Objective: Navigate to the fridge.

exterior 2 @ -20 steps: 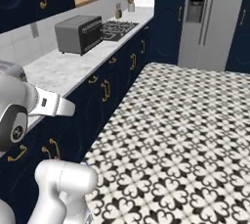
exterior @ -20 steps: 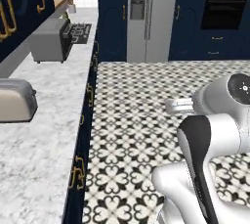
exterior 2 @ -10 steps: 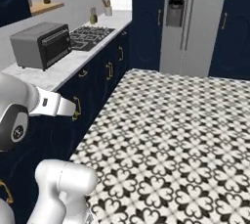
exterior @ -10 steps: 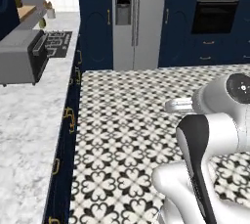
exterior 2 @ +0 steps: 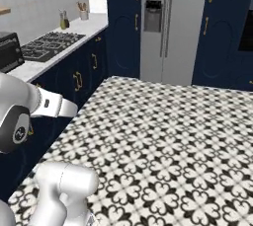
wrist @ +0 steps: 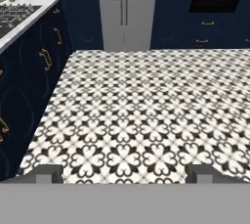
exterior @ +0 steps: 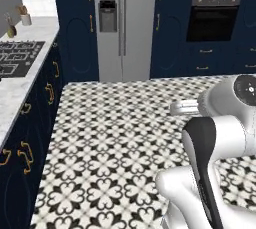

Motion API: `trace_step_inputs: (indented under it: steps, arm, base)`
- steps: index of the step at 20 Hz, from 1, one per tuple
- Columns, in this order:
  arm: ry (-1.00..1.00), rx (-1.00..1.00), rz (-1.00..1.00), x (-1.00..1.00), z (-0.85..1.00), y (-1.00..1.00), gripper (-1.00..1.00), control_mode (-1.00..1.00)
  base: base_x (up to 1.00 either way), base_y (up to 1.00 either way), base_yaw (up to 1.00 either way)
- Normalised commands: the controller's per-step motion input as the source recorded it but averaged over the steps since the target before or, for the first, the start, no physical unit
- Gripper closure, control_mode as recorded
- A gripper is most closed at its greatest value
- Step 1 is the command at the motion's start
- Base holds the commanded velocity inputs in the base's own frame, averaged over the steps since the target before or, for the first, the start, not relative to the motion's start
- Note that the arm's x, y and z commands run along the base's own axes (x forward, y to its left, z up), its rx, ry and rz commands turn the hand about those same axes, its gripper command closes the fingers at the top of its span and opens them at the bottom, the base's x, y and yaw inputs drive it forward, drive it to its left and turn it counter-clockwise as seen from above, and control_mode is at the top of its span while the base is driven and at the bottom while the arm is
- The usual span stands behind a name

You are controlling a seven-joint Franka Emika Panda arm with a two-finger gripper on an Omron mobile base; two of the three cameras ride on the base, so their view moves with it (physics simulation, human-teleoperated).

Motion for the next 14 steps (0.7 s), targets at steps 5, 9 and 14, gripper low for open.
trace_step_inputs:
  steps: [5, 9, 14]
  arm:
    - [0.0, 0.0, 0.0, 0.0, 0.0, 0.0, -1.0, 1.0]
    - [0.0, 0.0, 0.0, 0.0, 0.0, 0.0, -1.0, 1.0]
    - [0.0, 0.0, 0.0, 0.0, 0.0, 0.0, -1.0, 1.0]
  base:
    - [1.0, -0.49, 0.05]
    - [1.0, -0.24, 0.02]
    - [1.0, -0.05, 0.0]
